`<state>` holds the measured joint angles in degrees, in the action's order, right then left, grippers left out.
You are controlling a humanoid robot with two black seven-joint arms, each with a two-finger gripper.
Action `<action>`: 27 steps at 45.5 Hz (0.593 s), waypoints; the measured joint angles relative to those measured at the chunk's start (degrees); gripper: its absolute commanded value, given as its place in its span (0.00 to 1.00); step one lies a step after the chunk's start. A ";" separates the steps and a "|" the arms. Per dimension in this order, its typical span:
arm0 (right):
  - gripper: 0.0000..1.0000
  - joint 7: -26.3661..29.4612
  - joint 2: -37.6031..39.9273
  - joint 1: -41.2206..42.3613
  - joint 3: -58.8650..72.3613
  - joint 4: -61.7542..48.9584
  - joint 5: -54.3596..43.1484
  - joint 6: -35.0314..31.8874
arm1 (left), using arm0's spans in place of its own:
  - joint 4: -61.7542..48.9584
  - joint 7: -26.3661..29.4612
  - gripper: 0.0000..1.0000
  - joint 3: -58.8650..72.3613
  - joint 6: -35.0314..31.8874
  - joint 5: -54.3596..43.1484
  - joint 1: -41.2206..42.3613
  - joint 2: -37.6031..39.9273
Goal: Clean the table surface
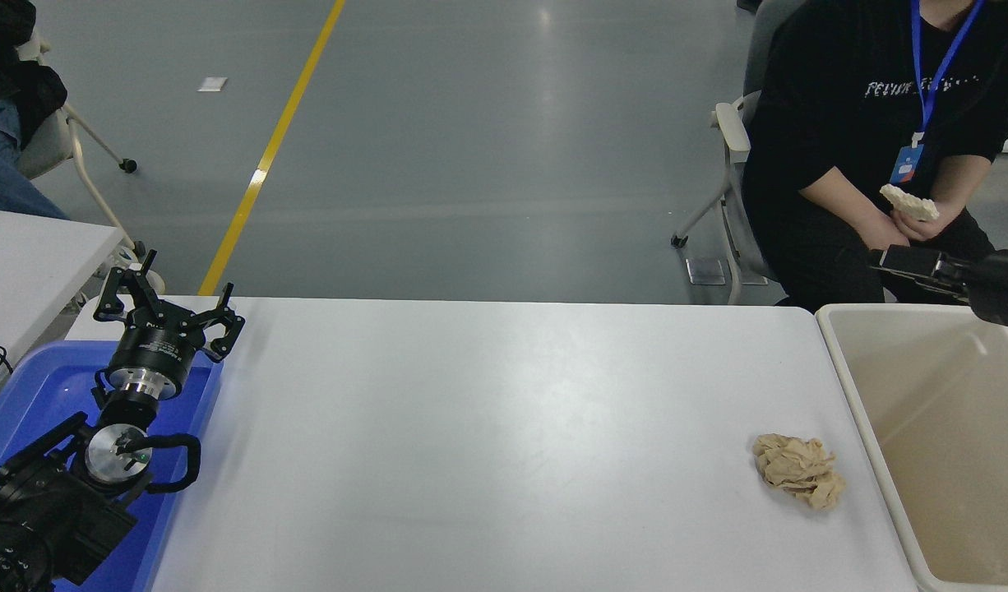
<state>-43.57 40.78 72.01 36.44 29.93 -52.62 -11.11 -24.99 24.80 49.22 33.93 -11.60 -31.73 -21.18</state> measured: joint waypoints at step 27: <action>0.98 -6.04 -0.50 1.05 7.52 11.74 -14.06 0.39 | 0.01 0.00 1.00 0.00 0.00 0.00 0.00 0.00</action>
<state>-49.60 40.28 73.06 43.96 41.67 -66.68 -10.71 -24.99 24.80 49.22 33.93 -11.60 -31.73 -21.18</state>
